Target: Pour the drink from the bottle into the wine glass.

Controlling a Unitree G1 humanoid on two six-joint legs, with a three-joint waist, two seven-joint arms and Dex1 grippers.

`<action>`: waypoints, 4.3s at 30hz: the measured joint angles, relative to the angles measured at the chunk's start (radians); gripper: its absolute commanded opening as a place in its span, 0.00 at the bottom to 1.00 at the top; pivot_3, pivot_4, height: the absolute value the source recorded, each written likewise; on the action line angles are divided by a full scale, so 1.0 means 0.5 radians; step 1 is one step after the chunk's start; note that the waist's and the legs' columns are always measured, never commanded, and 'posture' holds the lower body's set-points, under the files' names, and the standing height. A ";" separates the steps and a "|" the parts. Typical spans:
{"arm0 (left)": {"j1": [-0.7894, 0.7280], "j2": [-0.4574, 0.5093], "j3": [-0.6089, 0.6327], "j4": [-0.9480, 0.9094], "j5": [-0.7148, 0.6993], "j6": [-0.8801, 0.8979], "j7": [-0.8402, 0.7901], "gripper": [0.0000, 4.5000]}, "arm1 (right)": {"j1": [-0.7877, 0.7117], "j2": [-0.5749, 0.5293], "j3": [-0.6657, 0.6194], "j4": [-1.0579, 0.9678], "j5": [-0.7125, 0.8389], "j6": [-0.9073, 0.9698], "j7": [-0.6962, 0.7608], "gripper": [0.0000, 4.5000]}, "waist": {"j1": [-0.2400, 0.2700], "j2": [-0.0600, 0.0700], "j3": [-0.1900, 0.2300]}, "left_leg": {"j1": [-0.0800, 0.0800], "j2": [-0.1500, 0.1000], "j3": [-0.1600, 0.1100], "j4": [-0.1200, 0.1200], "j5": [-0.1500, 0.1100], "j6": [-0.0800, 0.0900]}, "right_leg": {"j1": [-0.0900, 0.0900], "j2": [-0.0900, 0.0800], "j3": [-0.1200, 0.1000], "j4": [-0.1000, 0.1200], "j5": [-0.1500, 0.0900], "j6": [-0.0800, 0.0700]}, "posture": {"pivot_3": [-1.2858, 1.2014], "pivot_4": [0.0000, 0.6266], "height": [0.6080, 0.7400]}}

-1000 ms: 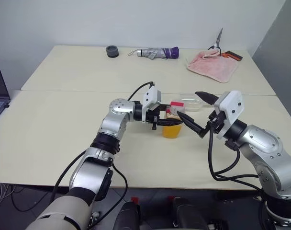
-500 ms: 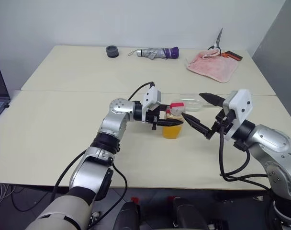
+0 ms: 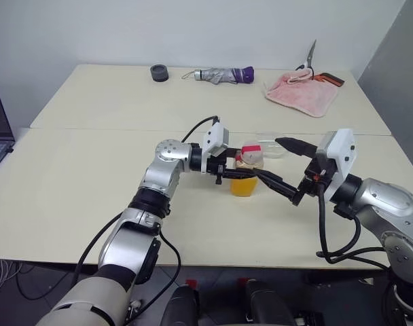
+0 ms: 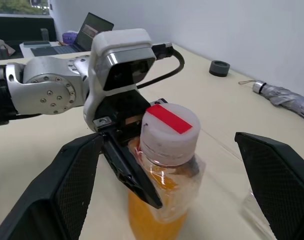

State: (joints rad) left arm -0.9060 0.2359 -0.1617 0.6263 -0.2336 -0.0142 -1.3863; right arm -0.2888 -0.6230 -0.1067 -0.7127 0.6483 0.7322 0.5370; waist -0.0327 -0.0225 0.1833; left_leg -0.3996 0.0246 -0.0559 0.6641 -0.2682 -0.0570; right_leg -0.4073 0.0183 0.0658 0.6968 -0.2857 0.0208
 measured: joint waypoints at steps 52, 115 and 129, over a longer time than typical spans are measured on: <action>-0.002 -0.004 0.014 -0.043 -0.002 0.016 0.013 0.42 | -0.235 0.279 0.318 0.371 -0.369 -0.397 0.006 0.39 | 0.001 0.000 0.000 | 0.000 0.000 0.000 0.000 0.000 0.000 | 0.000 -0.001 -0.001 0.001 0.000 0.000 | 0.52 0.24 1.00; 0.112 0.527 0.654 0.352 -0.001 0.012 1.337 0.42 | -0.809 0.696 0.972 1.122 -0.971 -0.314 0.105 1.00 | -0.001 0.000 0.000 | 0.000 0.004 -0.002 0.002 0.000 -0.001 | -0.004 -0.004 -0.006 0.006 0.001 -0.001 | 0.52 0.24 1.00; 0.087 0.437 0.654 0.430 0.002 0.010 1.530 0.99 | -0.809 0.758 0.946 1.122 -1.024 -0.306 0.099 1.00 | -0.001 0.000 0.000 | -0.001 0.003 -0.002 0.002 0.000 -0.001 | -0.004 -0.005 -0.006 0.005 0.001 -0.001 | 0.52 0.24 1.00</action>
State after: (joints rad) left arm -0.8625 0.4544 0.1655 0.8415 -0.2328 -0.0092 -0.6211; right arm -0.6934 -0.2443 0.3664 -0.1519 0.1365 0.5793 0.5867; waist -0.0331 -0.0224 0.1831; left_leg -0.4000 0.0261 -0.0571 0.6650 -0.2679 -0.0574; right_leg -0.4093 0.0160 0.0626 0.6992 -0.2853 0.0202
